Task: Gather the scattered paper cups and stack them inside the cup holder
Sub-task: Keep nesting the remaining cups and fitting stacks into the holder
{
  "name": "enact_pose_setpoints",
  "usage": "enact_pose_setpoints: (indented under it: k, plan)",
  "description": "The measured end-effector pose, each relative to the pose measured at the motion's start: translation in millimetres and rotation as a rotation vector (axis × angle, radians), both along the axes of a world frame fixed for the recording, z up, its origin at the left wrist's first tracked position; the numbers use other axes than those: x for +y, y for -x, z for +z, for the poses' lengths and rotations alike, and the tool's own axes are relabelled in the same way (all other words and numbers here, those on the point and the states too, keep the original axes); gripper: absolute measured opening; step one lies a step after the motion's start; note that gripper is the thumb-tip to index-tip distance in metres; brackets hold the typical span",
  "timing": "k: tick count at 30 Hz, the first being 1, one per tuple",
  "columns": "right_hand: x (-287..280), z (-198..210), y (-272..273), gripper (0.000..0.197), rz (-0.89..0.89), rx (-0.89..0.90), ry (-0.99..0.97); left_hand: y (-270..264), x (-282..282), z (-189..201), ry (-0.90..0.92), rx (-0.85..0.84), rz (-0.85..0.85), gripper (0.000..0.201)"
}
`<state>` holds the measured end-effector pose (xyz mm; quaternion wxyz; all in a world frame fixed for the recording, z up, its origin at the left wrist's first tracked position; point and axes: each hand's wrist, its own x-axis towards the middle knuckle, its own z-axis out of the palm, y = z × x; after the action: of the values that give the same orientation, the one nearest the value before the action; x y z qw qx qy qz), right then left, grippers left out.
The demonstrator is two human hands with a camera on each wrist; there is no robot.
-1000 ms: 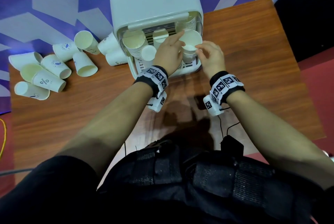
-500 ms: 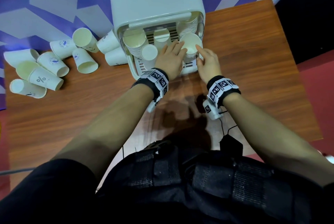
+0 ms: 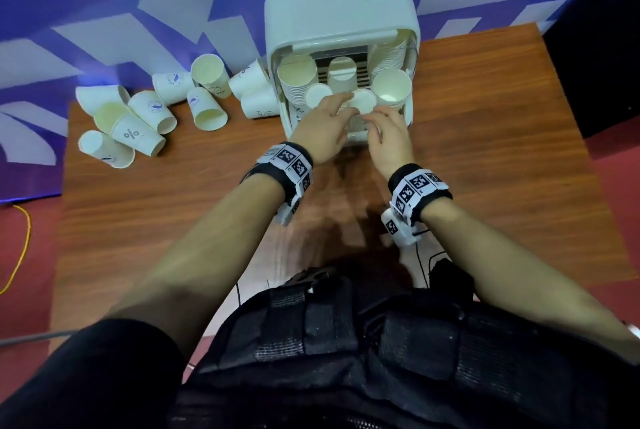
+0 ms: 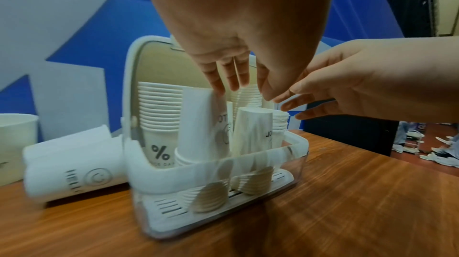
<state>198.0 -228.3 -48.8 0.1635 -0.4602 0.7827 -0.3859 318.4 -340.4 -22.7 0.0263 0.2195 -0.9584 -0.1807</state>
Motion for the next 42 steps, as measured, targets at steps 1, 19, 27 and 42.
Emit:
enact_pose_setpoints:
  k: [1,19,27,42]
  plan:
    - [-1.2,1.9,-7.0,0.028,0.010,-0.006,0.001,-8.4,0.3,1.9,0.004,0.013,0.002,0.043]
    - [-73.3,11.3,-133.0,0.038,0.242,-0.117,-0.241,-163.1,-54.3,-13.4,-0.031,-0.087,0.284,0.047]
    - [-107.6,-1.0,-150.6,0.046,0.170,-0.123,-0.367,-162.3,-99.8,-28.9,-0.108,-0.151,0.226,0.054]
    - [-171.8,-37.2,-159.4,0.062,0.055,-0.135,-0.484,-132.8,-178.3,-75.3,-0.248,-0.189,0.213,0.065]
